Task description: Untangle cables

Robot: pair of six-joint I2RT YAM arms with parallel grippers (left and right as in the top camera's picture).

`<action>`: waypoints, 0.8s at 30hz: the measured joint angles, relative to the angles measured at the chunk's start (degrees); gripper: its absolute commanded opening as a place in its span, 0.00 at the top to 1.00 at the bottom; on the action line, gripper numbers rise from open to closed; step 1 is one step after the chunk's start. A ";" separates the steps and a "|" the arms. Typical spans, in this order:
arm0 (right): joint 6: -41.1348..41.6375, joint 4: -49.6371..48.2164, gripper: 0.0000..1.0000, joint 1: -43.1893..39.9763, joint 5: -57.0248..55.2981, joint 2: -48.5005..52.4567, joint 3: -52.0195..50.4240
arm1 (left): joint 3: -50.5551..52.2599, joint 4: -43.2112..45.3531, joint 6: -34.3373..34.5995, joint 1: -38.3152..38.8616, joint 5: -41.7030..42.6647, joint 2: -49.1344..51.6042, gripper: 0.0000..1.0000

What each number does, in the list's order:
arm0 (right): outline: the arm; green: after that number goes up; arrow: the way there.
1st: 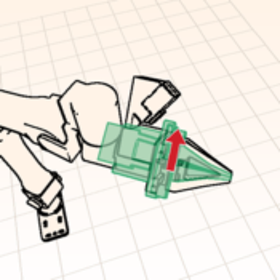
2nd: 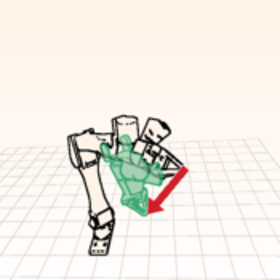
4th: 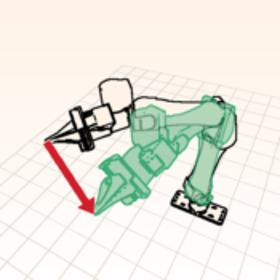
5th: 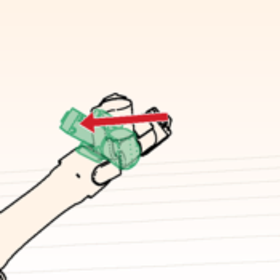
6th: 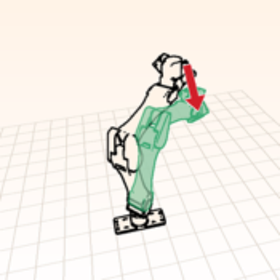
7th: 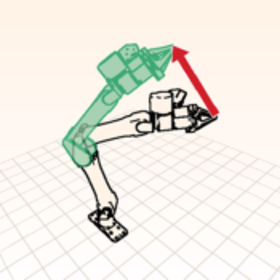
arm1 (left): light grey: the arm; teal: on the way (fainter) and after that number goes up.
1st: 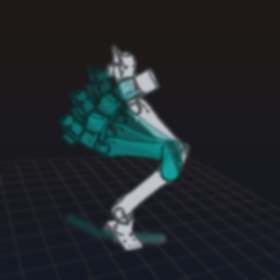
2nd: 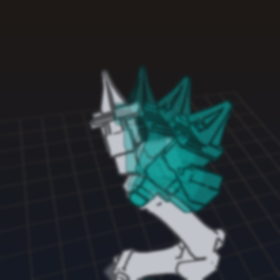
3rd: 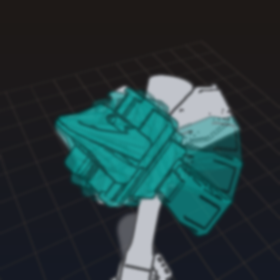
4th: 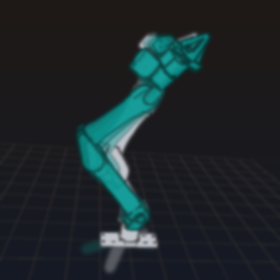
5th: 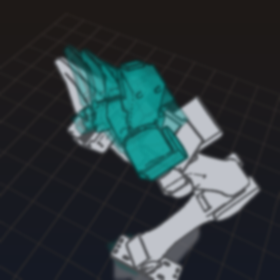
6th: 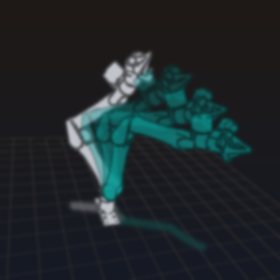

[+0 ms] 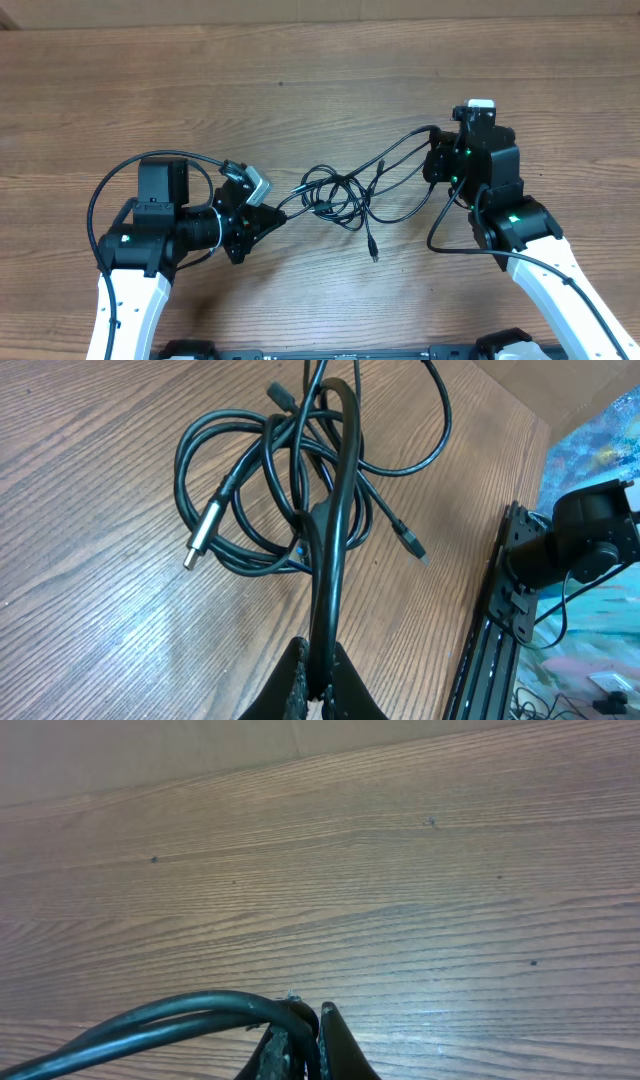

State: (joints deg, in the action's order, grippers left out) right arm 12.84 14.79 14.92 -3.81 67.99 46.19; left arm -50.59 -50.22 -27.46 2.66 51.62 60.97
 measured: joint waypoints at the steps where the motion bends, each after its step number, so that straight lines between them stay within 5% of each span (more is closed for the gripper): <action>1: 0.02 0.09 0.96 -0.04 0.26 0.00 0.00 | 0.00 0.00 0.00 0.00 -0.02 -0.02 0.96; 22: 0.46 -3.30 0.96 -1.40 35.41 0.02 0.00 | 0.00 -0.37 0.00 0.00 -1.36 -0.02 0.96; 24: 0.50 -4.00 0.88 -1.40 39.15 0.00 0.00 | 0.00 -0.37 0.00 0.00 -1.38 -0.02 0.96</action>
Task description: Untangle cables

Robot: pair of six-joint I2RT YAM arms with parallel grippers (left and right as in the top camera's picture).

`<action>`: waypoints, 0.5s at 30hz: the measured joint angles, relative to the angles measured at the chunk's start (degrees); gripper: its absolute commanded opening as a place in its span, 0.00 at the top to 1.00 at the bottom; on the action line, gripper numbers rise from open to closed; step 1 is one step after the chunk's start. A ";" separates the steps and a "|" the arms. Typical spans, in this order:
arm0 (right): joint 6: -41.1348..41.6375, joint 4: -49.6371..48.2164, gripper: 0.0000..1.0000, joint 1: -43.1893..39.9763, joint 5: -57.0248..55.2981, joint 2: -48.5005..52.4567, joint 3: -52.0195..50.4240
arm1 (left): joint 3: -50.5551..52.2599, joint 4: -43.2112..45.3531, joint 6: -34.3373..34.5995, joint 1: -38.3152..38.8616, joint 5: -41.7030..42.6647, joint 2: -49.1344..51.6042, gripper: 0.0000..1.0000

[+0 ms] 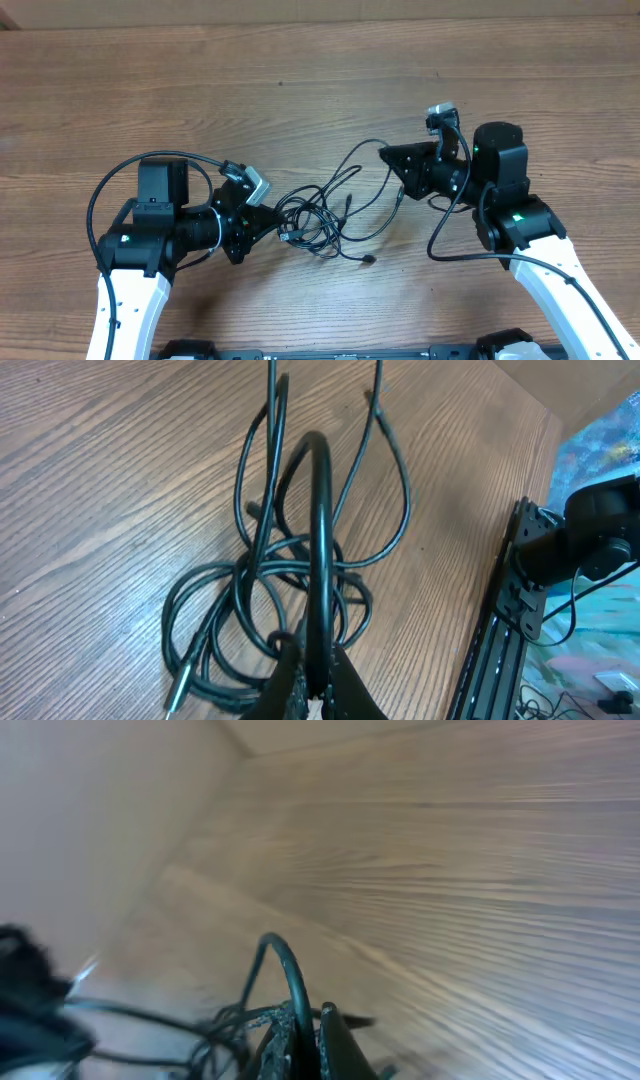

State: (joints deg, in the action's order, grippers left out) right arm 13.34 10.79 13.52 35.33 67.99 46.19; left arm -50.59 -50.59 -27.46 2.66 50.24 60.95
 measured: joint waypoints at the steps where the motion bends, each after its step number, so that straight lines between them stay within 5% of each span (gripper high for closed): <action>1: -0.02 -0.11 0.83 0.00 1.79 0.00 0.00 | 0.00 0.00 0.00 0.00 0.00 0.00 0.96; 3: 0.04 -0.11 0.65 -0.04 4.22 0.00 0.00 | 0.00 0.00 0.00 0.00 -0.02 0.02 0.96; 7: 0.09 -0.07 0.16 -0.04 8.52 0.00 0.00 | 0.00 0.50 0.00 0.00 -0.20 0.00 0.96; 10: 0.11 -0.04 0.02 -0.04 10.91 0.00 0.00 | 0.00 1.03 0.00 0.00 -0.24 0.00 0.96; 15: -0.07 2.27 0.00 -0.04 12.94 0.00 0.00 | 0.00 1.73 0.00 0.00 -0.44 0.00 0.96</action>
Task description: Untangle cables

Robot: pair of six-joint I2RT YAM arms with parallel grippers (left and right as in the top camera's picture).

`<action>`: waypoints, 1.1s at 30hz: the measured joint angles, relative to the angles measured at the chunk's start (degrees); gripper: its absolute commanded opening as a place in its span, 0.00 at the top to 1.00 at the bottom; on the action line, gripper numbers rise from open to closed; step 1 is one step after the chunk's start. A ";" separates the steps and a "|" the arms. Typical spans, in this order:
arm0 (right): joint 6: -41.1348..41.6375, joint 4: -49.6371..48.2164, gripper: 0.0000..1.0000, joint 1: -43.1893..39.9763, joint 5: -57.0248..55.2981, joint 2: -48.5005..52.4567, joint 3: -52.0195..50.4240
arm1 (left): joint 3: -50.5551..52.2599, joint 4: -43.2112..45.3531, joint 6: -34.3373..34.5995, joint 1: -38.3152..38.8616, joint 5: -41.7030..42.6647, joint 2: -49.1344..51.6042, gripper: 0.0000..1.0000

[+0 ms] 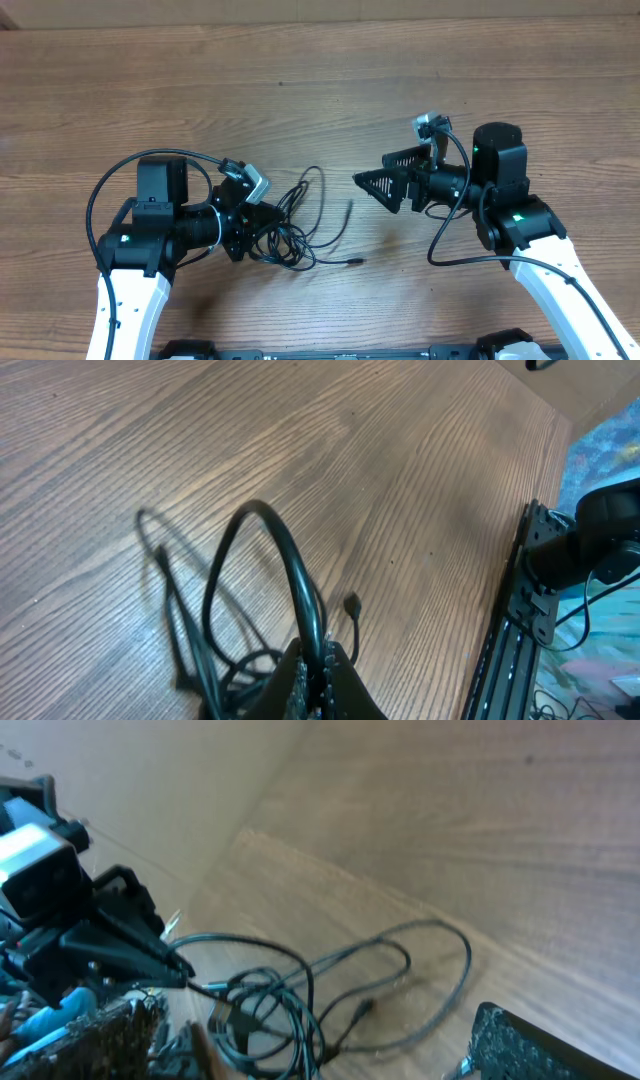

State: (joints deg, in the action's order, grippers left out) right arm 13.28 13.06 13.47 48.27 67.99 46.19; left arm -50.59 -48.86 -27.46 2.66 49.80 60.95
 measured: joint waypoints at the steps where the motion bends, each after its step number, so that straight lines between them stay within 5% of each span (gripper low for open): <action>1: -0.02 0.74 0.00 0.00 0.11 0.00 0.00 | 0.00 0.07 0.00 0.00 0.00 0.02 0.96; 14: 0.02 10.99 0.00 1.49 0.72 0.04 0.00 | 0.00 2.43 0.00 0.00 -0.17 0.00 0.96; 22: 0.00 11.13 0.00 7.04 -2.67 2.38 0.00 | 0.00 2.71 -0.24 0.00 -0.90 0.96 0.76; 25: -0.02 11.17 0.00 8.15 -3.48 3.63 0.00 | 0.00 2.19 -0.31 0.00 -1.70 3.63 0.53; 33: 0.00 11.19 0.00 8.70 -4.37 5.49 0.00 | 0.00 2.01 0.61 0.00 -2.05 13.40 0.53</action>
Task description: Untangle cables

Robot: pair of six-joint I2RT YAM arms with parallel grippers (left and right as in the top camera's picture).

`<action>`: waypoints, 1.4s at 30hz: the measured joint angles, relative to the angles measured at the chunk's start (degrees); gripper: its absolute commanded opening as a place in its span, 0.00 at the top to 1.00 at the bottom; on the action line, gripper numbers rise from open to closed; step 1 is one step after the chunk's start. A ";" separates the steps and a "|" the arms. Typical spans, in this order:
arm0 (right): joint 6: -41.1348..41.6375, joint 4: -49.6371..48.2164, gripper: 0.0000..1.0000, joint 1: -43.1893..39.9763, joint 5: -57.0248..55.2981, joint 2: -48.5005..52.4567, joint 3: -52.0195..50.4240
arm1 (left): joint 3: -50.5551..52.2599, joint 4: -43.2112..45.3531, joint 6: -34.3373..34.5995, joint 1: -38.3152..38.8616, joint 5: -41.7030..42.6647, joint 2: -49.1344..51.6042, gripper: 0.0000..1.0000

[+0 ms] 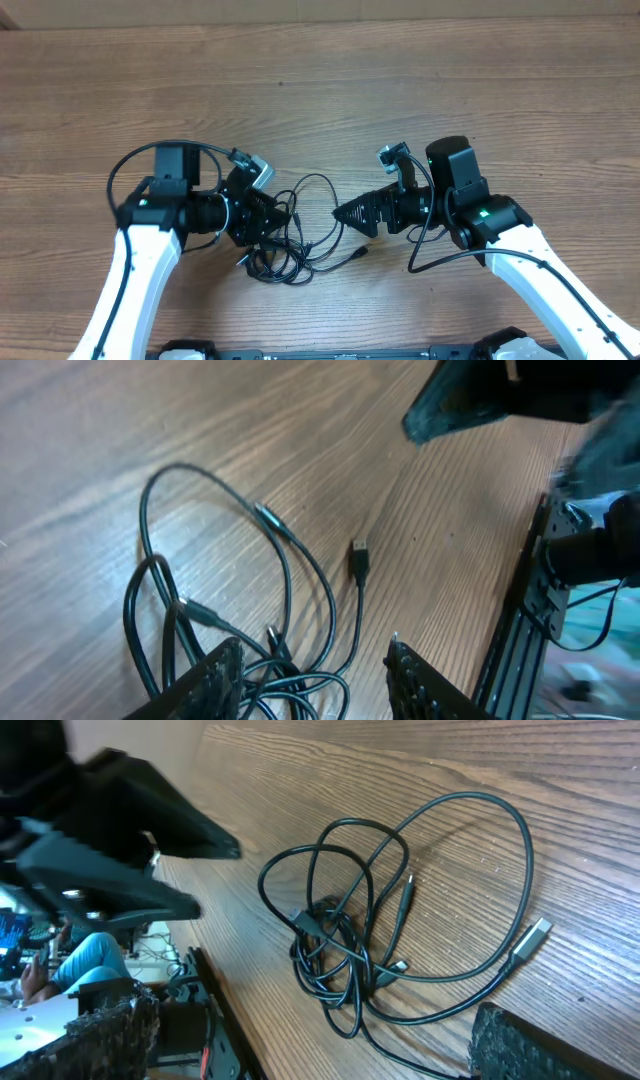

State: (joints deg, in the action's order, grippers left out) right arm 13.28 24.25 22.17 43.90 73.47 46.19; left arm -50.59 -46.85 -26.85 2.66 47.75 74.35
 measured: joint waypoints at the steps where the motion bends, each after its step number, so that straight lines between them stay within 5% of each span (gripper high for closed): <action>1: 0.02 -0.02 0.00 0.00 -0.11 0.00 0.00 | 0.00 -0.20 0.13 0.00 0.00 1.29 0.53; 14: 0.02 0.00 0.00 0.00 -1.55 0.00 0.00 | -0.02 -7.82 1.16 0.00 -4.55 14.78 0.63; 31: 0.02 -0.17 0.00 0.00 -3.93 0.00 0.00 | -0.02 -8.35 1.20 0.00 -9.35 15.58 0.63; 33: 0.00 -0.31 0.00 0.00 -4.11 0.00 0.00 | -0.02 -8.41 1.18 0.00 -8.83 15.56 0.57; 34: 0.00 -0.37 0.00 0.00 -4.17 0.00 0.00 | -0.02 -8.50 1.14 0.00 -8.46 15.56 0.44; 36: 0.00 -0.76 0.00 0.00 -4.33 0.00 0.00 | -0.13 -8.87 0.74 0.00 -7.39 15.54 0.00; 42: 0.00 -1.11 0.00 0.00 -4.33 0.00 0.00 | -1.29 -10.27 0.04 0.00 -5.79 11.61 0.00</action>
State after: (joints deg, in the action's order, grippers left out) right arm 13.28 23.14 22.17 39.57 73.47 46.19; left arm -51.88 -57.12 -26.81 2.66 41.95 85.95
